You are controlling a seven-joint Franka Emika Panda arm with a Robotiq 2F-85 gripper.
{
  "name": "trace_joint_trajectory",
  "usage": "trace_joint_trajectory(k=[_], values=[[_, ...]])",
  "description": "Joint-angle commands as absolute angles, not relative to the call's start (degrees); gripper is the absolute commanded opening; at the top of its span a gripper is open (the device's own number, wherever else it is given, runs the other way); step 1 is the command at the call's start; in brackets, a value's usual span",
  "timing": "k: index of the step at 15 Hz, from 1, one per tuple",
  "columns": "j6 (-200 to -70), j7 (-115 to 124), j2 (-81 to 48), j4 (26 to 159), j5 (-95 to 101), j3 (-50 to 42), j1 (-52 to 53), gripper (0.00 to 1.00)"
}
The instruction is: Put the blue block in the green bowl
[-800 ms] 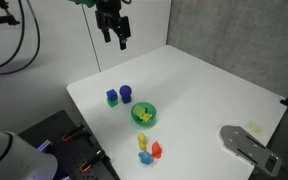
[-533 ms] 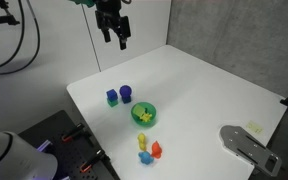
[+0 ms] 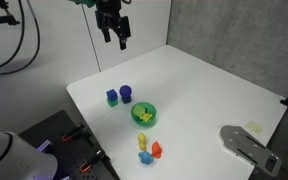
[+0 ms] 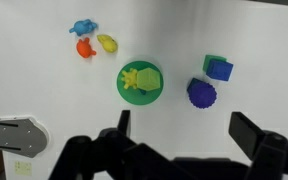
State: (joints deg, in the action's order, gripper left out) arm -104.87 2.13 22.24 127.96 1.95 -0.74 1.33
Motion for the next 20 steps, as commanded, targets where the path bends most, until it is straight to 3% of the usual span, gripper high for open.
trace_joint_trajectory(k=[1, 20], values=[[-104.7, 2.0, 22.2, 127.8, 1.8, -0.3, 0.8, 1.0], [-124.6, 0.4, 4.3, 127.5, -3.8, 3.1, 4.7, 1.0]])
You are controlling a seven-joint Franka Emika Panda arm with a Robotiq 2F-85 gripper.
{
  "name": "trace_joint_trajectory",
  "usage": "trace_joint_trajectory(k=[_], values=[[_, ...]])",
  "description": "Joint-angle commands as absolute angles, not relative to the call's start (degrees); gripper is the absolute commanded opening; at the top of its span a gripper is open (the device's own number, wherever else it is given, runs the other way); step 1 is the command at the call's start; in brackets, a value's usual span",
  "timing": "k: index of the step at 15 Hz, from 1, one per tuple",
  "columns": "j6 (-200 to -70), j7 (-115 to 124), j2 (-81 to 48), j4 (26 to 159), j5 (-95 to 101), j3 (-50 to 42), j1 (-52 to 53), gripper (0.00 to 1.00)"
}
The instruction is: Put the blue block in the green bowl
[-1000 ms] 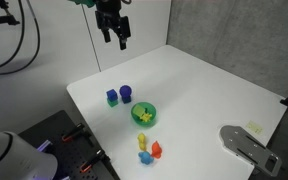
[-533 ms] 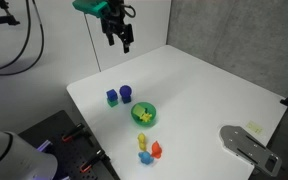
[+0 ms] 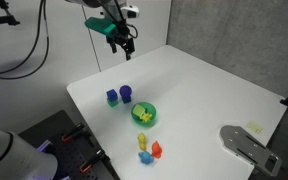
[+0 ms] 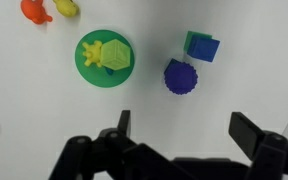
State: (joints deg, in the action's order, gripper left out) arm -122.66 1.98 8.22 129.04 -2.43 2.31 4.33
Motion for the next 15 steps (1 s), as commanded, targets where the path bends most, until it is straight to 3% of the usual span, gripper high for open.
trace_joint_trajectory(k=[1, 15], values=[[-125.4, 0.4, 2.5, 127.2, -4.0, 3.5, 5.0, 1.0], [-134.7, 1.1, -18.2, 122.9, -3.5, 6.9, 7.5, 1.0]])
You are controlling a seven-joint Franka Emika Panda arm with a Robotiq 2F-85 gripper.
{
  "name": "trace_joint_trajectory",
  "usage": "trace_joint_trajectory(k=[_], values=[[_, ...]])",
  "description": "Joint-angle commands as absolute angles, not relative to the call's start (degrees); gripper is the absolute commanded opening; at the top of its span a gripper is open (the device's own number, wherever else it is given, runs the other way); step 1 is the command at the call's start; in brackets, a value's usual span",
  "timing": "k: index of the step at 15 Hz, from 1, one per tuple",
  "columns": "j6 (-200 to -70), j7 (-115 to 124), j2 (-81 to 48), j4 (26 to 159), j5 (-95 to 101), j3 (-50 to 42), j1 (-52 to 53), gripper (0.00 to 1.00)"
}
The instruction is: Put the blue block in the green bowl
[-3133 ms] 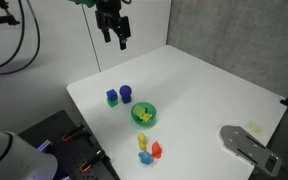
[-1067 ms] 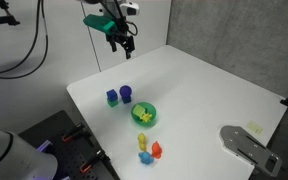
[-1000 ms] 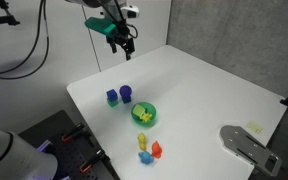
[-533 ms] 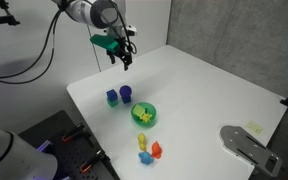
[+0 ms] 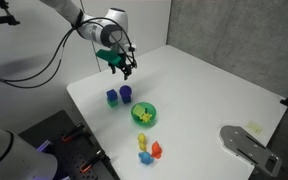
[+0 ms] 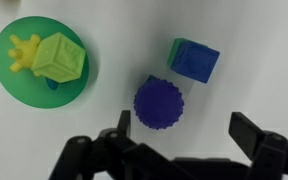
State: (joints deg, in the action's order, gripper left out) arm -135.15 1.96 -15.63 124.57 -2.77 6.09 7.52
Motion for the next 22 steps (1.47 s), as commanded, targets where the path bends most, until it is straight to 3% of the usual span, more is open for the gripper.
trace_joint_trajectory(k=[1, 22], values=[[-134.7, 1.2, -18.7, 123.0, -3.5, 7.1, 7.7, 1.0], [-146.0, 30.1, -30.1, 124.9, 5.8, 0.4, 21.4, 1.0]])
